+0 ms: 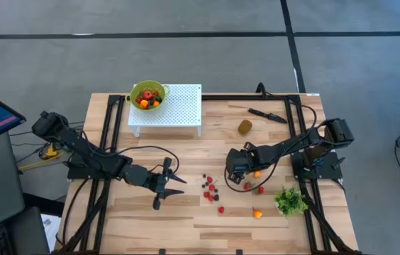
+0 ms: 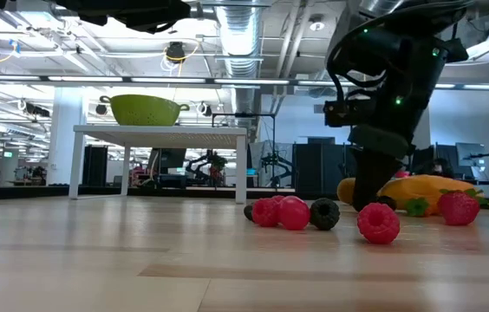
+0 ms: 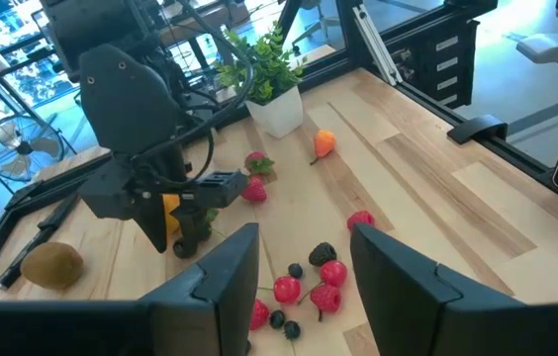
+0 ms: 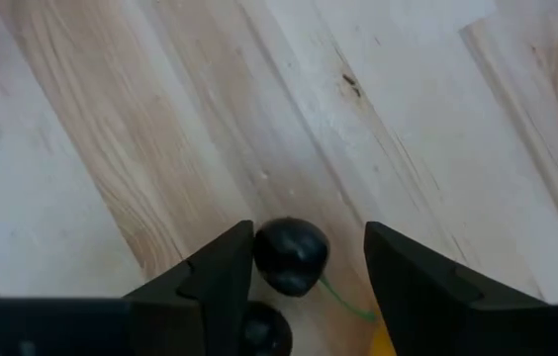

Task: Pick & Place Fruit
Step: Put the black cherry into the green strainer bowl on the shelf

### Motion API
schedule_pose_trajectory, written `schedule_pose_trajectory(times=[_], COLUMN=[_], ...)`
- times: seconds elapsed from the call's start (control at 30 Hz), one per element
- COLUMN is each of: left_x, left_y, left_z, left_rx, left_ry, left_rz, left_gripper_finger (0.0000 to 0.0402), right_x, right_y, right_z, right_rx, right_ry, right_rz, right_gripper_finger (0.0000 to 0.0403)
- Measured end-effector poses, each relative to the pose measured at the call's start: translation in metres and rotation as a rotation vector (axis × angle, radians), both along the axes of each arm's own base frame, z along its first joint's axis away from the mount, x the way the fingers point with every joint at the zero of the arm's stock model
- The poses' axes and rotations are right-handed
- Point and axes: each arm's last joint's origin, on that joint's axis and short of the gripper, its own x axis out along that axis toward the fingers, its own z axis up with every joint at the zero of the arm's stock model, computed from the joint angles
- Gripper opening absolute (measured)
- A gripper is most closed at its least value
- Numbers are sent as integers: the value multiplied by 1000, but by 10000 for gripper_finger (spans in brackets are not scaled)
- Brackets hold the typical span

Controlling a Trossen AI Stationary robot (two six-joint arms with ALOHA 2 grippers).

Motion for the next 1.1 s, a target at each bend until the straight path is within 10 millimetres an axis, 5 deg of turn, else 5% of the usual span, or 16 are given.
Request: schedule_pose_trajectory(times=[0.77, 1.1], left_x=[0, 0], left_y=[0, 0], left_z=[0, 0], left_rx=[0, 0], left_ry=[0, 0], left_rz=[0, 0], left_gripper_finger=[154, 154], right_x=[1, 8], right_y=[1, 2], right_z=[2, 2], right_rx=[18, 35], right_ry=[-9, -79], right_rz=[8, 39], right_gripper_finger=[82, 102])
